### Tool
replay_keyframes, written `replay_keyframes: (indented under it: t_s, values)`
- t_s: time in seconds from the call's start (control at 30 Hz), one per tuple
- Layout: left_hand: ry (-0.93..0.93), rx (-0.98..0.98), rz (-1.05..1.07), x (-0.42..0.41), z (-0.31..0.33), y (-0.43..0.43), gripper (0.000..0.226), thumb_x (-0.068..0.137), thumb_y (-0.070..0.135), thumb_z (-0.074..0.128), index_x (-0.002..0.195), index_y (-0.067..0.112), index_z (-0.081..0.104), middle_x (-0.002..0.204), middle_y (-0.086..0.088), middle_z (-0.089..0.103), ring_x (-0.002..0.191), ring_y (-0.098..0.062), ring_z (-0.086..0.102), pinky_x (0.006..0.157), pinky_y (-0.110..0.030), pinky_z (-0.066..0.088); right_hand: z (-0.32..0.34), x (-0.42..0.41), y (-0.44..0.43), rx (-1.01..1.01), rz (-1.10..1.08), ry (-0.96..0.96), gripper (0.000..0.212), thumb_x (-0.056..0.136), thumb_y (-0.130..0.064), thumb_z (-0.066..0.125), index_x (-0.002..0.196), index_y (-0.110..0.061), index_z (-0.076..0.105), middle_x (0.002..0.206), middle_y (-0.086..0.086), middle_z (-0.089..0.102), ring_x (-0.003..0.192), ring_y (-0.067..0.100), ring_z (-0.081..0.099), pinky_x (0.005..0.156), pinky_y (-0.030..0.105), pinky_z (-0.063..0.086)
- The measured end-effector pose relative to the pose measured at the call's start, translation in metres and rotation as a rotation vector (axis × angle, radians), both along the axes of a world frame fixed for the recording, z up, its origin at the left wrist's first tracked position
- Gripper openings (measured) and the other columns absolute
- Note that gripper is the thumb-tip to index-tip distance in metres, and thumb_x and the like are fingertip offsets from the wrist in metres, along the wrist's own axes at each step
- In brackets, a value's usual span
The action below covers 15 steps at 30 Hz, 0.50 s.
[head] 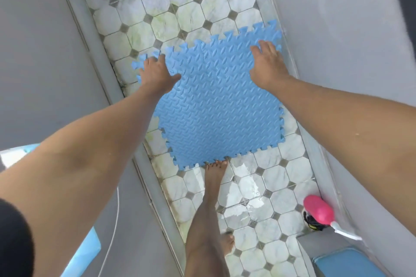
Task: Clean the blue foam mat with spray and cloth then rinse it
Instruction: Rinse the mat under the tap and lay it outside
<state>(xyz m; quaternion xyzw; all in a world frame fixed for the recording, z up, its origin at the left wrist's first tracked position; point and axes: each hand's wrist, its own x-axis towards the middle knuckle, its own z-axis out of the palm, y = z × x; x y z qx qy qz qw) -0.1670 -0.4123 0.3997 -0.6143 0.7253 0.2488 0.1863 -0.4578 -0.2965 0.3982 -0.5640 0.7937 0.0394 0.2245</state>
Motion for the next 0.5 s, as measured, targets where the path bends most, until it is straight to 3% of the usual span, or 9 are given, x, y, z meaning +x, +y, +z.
replay_keyframes:
  t_s: [0.17,0.33,0.5]
  values:
    - [0.176,0.053,-0.041,-0.025,0.023,0.077,0.075,0.094,0.046,0.068,0.154,0.014,0.037,0.152,-0.013,0.043,0.144,-0.032,0.036,0.112,-0.047,0.039,0.0,0.034,0.088,-0.027,-0.383,-0.282,0.044,0.086,-0.011,0.061,0.13,-0.009,0.054,0.141,0.014,0.043,0.139,0.03,0.03,0.107,0.041,0.037]
    - [0.355,0.207,-0.101,-0.066,0.047,0.186,0.065,0.094,0.039,0.07,0.148,0.012,0.046,0.146,-0.014,0.049,0.14,-0.03,0.042,0.11,-0.045,0.039,0.012,0.068,0.25,0.002,-0.75,-0.45,0.028,0.088,-0.009,0.062,0.116,-0.01,0.062,0.133,0.01,0.047,0.134,0.026,0.035,0.094,0.028,0.036]
    - [0.388,0.362,-0.262,-0.106,0.054,0.32,0.059,0.092,0.035,0.074,0.142,0.012,0.052,0.134,-0.012,0.061,0.13,-0.029,0.054,0.104,-0.039,0.042,0.024,0.084,0.433,0.068,-1.103,-0.503,0.015,0.087,-0.01,0.061,0.099,-0.014,0.069,0.112,0.011,0.065,0.113,0.03,0.056,0.091,0.033,0.044]
